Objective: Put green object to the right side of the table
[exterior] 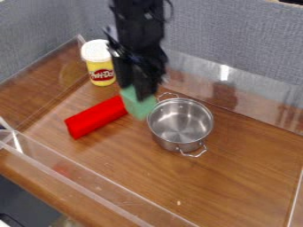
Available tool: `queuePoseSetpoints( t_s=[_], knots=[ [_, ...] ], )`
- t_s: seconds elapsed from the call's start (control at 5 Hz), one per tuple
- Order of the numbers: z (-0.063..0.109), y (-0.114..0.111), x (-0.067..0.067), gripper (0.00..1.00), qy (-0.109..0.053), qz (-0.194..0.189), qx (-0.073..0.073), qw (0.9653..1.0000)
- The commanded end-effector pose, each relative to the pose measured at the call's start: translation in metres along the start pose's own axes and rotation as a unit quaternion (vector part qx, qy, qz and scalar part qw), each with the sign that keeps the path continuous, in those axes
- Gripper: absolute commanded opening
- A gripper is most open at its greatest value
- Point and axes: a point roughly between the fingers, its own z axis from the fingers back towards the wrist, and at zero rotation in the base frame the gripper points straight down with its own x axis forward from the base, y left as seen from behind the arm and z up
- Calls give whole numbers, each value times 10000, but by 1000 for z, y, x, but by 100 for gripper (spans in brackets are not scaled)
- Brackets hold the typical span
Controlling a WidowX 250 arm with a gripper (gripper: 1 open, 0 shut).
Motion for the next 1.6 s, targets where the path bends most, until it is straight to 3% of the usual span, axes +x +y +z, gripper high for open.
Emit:
queuePoseSetpoints(
  t_s=[0.0,0.4,1.0,1.4],
  knots=[
    [-8,-33,2,0,-69,-310,6,9995],
    [-53,-79,-1,0,231,-807,-128,9964],
    [-74,-89,6,0,39,-906,-227,9956],
    [-57,-81,14,0,-203,-890,-45,9958]
  ],
)
